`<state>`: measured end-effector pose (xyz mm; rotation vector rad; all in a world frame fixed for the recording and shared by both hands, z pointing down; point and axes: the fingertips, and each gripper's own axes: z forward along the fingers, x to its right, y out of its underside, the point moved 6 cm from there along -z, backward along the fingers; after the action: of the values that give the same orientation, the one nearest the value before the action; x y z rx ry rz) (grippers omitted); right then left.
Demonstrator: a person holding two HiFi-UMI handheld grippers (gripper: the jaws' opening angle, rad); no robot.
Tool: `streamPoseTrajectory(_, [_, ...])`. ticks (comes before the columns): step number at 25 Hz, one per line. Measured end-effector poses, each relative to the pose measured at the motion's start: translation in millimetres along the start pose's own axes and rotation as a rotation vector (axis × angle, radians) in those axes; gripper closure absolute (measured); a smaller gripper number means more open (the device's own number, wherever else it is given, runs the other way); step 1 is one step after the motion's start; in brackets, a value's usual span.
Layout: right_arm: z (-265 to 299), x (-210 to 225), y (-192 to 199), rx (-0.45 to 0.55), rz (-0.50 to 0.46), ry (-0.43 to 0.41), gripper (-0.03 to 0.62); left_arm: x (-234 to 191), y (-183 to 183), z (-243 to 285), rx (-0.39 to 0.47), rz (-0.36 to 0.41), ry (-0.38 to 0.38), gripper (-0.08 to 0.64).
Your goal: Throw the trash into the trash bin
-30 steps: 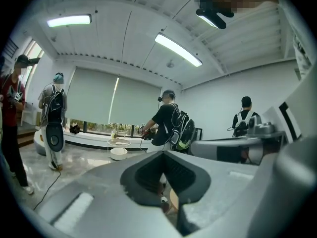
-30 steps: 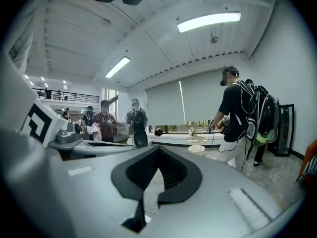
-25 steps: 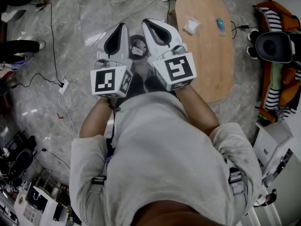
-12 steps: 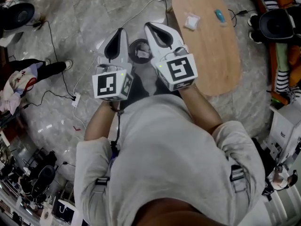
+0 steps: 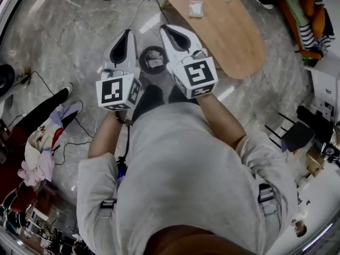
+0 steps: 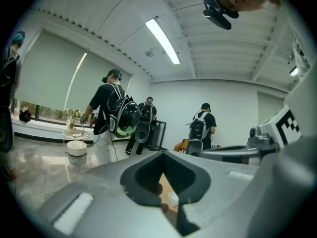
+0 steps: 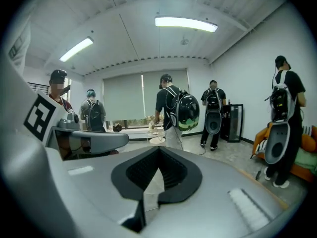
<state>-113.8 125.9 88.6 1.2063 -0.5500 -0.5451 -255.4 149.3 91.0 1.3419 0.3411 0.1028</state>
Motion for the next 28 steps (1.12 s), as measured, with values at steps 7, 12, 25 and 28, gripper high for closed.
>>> streamPoseTrajectory(7, [-48,30,5,-0.004,0.024,0.232,0.584,12,-1,18,-0.024,0.018,0.156,0.541])
streamPoseTrajectory(12, [-64,59,14,-0.011,0.068,0.322,0.584,34,0,46,-0.051,0.035,0.23,0.541])
streamPoseTrajectory(25, [-17,256,62,-0.168,0.177,0.334,0.584,115,36,253,-0.186,0.025,0.292,0.541])
streamPoseTrajectory(28, [3,307,88,-0.241,0.193,0.307,0.584,129,62,303,-0.237,-0.015,0.27,0.541])
